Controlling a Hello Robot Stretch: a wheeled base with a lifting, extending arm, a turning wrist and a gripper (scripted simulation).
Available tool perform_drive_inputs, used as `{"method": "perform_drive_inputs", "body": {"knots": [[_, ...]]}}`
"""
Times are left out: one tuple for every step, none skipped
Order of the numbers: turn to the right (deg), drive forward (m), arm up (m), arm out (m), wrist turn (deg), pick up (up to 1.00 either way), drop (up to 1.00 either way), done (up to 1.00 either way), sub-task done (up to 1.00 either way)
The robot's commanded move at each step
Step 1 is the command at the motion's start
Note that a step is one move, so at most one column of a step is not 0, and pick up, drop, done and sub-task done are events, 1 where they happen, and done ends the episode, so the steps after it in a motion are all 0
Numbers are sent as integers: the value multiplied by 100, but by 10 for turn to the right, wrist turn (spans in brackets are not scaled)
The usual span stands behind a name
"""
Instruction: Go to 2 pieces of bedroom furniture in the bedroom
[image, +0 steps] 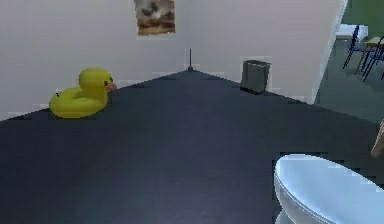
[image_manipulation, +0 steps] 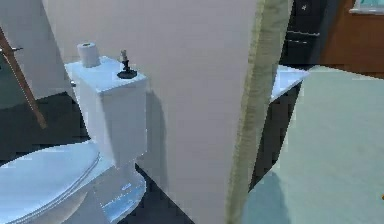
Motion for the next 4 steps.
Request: {"method": "perform_drive_inputs", "body": {"knots": [[-90, 0, 0, 0, 0, 0, 0, 0, 0], [0, 50, 0, 0, 0, 0, 0, 0, 0], [60, 0, 0, 0, 0, 0, 0, 0, 0], [0, 80, 0, 0, 0, 0, 0, 0, 0]]}}
